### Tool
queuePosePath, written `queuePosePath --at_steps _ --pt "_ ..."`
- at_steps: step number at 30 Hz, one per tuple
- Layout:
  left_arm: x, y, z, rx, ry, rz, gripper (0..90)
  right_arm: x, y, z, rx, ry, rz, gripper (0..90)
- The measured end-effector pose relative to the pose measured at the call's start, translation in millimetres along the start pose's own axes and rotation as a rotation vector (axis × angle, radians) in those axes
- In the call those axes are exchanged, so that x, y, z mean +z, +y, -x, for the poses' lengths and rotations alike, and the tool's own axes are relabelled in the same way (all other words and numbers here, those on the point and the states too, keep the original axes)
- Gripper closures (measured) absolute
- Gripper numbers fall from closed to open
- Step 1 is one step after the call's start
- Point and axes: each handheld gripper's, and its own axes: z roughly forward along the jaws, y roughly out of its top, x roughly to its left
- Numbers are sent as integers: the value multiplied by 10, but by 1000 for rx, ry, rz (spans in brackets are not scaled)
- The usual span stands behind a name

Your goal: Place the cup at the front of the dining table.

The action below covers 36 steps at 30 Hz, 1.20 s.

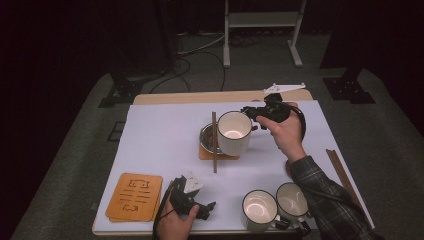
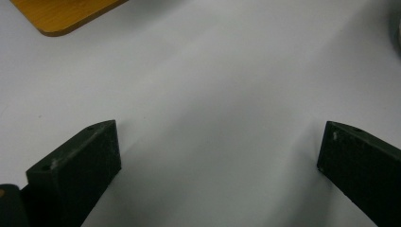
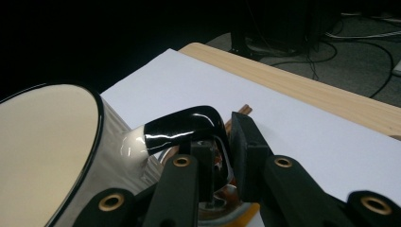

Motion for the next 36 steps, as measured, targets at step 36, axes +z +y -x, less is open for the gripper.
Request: queuePosePath --at_steps 36 --pt "0 -2 1 -2 -1 0 0 969 279 -478 1 100 -48 796"
